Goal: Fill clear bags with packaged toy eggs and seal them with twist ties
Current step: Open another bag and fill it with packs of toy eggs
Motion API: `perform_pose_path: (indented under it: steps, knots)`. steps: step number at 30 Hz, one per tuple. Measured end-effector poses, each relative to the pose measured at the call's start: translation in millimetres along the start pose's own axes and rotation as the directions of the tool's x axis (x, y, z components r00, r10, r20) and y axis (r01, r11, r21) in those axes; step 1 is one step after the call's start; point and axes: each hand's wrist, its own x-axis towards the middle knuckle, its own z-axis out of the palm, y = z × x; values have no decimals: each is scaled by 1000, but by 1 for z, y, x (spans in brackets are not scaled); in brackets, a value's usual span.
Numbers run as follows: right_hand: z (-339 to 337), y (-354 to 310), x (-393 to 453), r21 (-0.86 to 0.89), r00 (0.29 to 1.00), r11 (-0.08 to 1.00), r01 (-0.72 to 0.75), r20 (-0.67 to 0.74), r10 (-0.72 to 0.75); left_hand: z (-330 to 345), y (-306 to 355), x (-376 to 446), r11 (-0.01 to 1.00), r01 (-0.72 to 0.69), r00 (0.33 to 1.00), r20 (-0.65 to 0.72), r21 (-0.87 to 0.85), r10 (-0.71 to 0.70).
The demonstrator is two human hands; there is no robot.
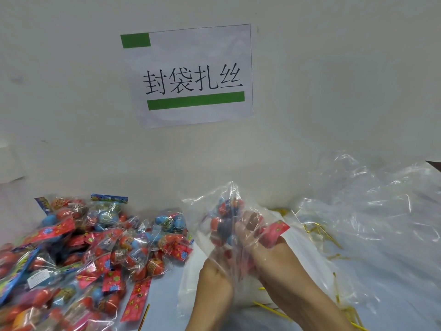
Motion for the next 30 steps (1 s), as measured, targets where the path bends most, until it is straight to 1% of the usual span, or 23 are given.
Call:
perform_pose_path:
  steps: [1,2,3,4,5,6,7,8,9,10,11,12,13,14,16,18,21,23,24,26,28,29,30]
  knots:
    - [-2,2,1,-59,999,998,19,-31,-21,1,-3,1,1000,-25,1000,-7,-3,25]
    - [-5,6,3,-122,994,992,28,-100,-40,1,-2,-3,998,-18,1000,11,-52,19]
    - [-7,9,5,-175,979,984,21,-196,-56,2,-3,-4,999,-6,999,31,-48,8]
    - [-11,12,8,-198,954,980,11,-291,-69,3,-2,-3,999,37,999,40,-36,-35]
    - [-14,14,11,-185,933,983,9,-352,-75,3,-1,-4,996,74,997,17,-42,-74]
    - [-18,15,13,-158,922,987,26,-378,-85,2,2,-5,994,85,996,-30,-71,-87]
    - [-20,15,14,-127,922,990,53,-374,-98,1,4,-6,993,54,991,-116,-109,-67]
    - [-21,14,14,-107,928,991,77,-357,-110,-2,8,-7,991,-1,972,-231,-134,-30]
    - [-23,14,13,-98,933,991,92,-339,-120,-6,12,-8,987,-98,936,-348,-129,47]
    - [-23,14,13,-97,937,990,101,-324,-128,-9,16,-11,972,-219,886,-435,-88,160]
    - [-22,14,12,-98,943,990,104,-307,-129,-11,22,-14,946,-324,829,-489,-25,272]
    - [-21,14,12,-108,952,989,100,-279,-127,-12,28,-17,912,-408,784,-495,43,375]
    - [-18,14,10,-124,964,988,88,-238,-116,-11,34,-19,874,-473,753,-466,109,465]
    - [-16,15,9,-152,976,985,77,-189,-106,-9,37,-21,839,-521,740,-408,153,534]
    - [-9,17,7,-238,988,969,68,-119,-98,0,39,-24,784,-565,726,-298,255,620]
    - [-5,20,5,-307,989,951,39,-122,-80,4,38,-26,742,-584,696,-268,328,666]
    - [-5,23,4,-400,990,916,-22,-133,-35,3,37,-24,664,-634,618,-258,396,743]
    - [-5,22,2,-519,989,854,30,-110,-102,4,39,-23,585,-709,548,-212,394,809]
    - [-6,22,2,-590,983,805,65,-99,-152,5,41,-23,548,-742,517,-190,387,835]
    - [-7,21,0,-697,966,710,96,-106,-235,10,44,-25,495,-781,471,-162,381,867]
    - [-10,25,1,-738,952,672,56,-162,-258,13,45,-25,490,-795,466,-157,357,871]
    - [-11,28,2,-741,949,671,29,-191,-252,13,45,-24,501,-796,476,-161,340,865]
    - [-11,32,4,-720,942,694,5,-229,-245,13,44,-24,509,-795,482,-165,330,861]
